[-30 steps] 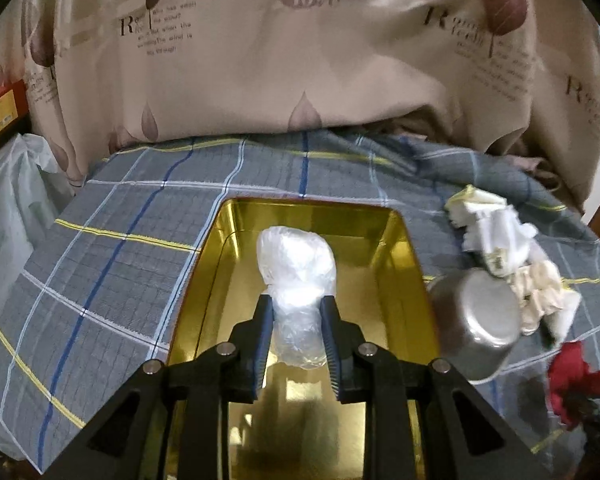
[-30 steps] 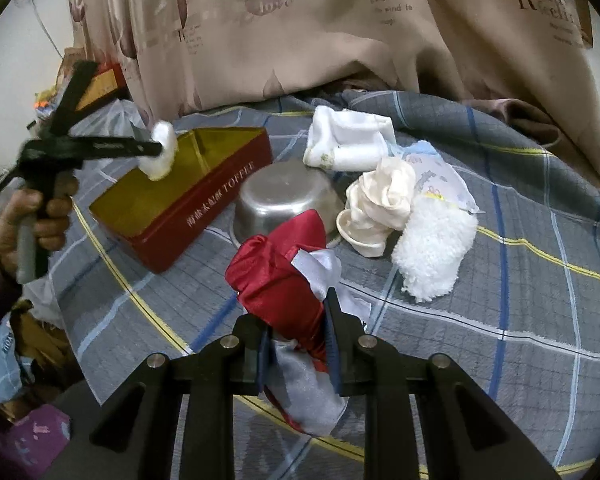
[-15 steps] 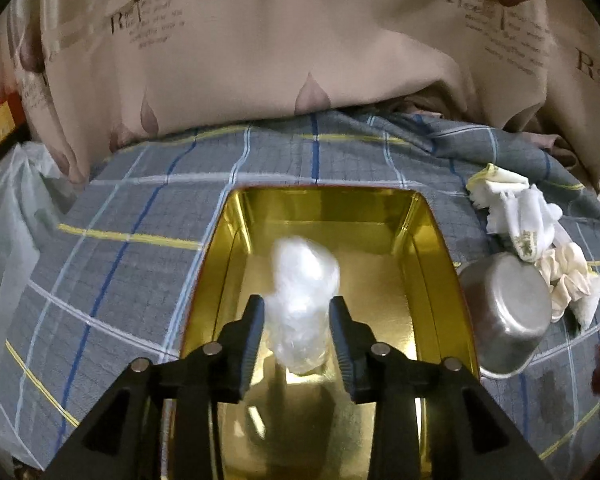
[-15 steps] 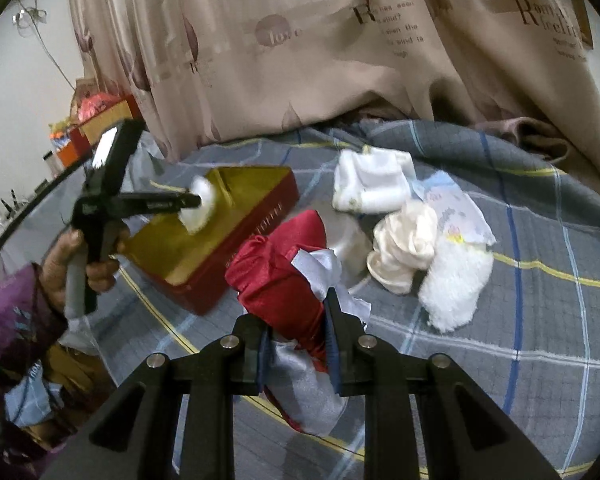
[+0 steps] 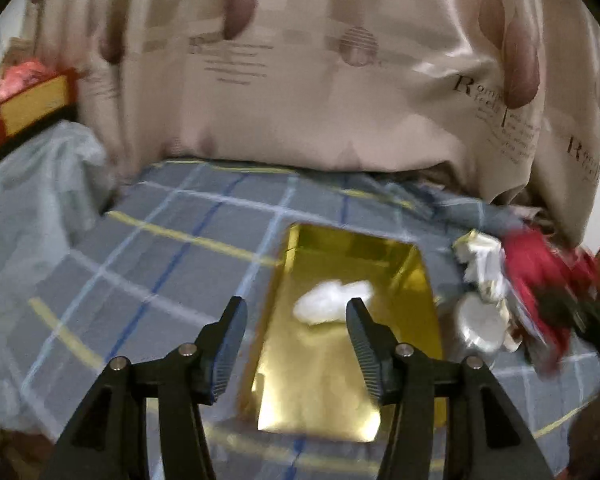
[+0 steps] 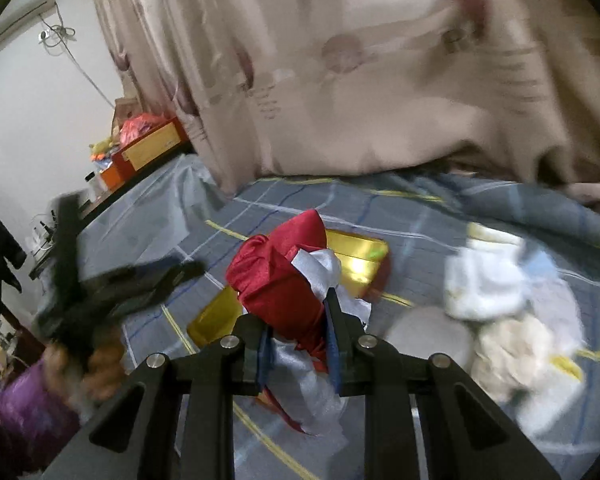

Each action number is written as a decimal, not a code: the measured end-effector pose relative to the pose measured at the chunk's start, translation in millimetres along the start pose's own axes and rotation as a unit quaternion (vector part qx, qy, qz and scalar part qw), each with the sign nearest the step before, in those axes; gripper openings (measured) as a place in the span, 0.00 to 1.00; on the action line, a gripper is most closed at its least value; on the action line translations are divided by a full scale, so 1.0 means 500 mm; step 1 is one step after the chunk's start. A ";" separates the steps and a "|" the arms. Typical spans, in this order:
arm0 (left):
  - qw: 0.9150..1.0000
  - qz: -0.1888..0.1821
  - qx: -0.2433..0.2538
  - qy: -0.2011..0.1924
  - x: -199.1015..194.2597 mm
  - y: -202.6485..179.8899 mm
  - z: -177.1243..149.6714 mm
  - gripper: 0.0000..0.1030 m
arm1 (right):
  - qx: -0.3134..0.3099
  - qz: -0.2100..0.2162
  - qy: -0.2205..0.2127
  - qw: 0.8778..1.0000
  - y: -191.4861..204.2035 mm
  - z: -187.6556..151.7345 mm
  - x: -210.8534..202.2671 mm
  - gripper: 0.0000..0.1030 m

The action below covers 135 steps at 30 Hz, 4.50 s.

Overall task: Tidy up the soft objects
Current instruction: 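Release the plastic bag into the tin with the left gripper while the right gripper drops the red cloth in, then grasp the white sock with the left gripper while the right gripper grasps the fluffy white sock, then lower the white sock into the tin and open the left gripper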

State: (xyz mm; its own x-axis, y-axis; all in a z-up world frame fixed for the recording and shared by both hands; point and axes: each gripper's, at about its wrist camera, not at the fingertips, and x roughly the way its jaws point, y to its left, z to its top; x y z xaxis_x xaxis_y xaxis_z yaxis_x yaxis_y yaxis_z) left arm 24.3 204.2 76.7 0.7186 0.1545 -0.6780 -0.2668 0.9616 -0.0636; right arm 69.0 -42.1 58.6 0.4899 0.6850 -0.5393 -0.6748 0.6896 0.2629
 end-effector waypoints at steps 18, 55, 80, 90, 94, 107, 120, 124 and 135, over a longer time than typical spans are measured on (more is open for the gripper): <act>0.999 0.014 -0.028 0.037 -0.121 0.050 -0.118 0.51 | -0.039 -0.075 0.142 0.986 0.042 0.074 0.382 0.28; 0.918 -0.231 0.315 0.061 0.187 -0.524 0.112 0.51 | 0.049 -0.350 -0.073 0.933 -0.351 -0.254 -0.250 0.99; 0.911 -0.221 0.320 0.135 0.365 -0.554 0.090 0.22 | 0.030 -0.328 -0.068 0.942 -0.334 -0.256 -0.244 1.00; 0.955 -0.194 0.213 0.066 0.274 -0.483 0.120 0.18 | 0.031 -0.327 -0.081 0.941 -0.333 -0.257 -0.255 1.00; 0.969 -0.185 0.156 0.053 0.229 -0.437 0.121 0.18 | 0.021 -0.288 -0.091 0.953 -0.322 -0.257 -0.259 1.00; 0.982 -0.162 0.100 0.007 0.075 -0.313 0.056 0.18 | 0.020 -0.218 0.002 0.976 -0.307 -0.202 -0.122 0.87; 0.989 -0.129 0.068 -0.015 0.021 -0.219 0.040 0.19 | 0.017 -0.204 0.044 0.978 -0.315 -0.197 -0.076 0.36; 0.993 -0.107 0.048 -0.023 0.004 -0.166 0.039 0.19 | 0.025 -0.206 0.011 0.978 -0.281 -0.215 -0.128 0.35; 0.996 -0.076 0.035 0.014 0.024 -0.066 -0.009 0.19 | 0.039 -0.174 -0.037 0.983 -0.182 -0.231 -0.218 0.35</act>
State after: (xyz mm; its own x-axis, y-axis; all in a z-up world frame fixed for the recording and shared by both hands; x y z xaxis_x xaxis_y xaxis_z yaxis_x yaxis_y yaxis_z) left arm 38.6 173.2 67.4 0.7291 0.0007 -0.6845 -0.1103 0.9870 -0.1165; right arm 13.5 -206.7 1.0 0.7242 0.4184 -0.5481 -0.4169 0.8988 0.1353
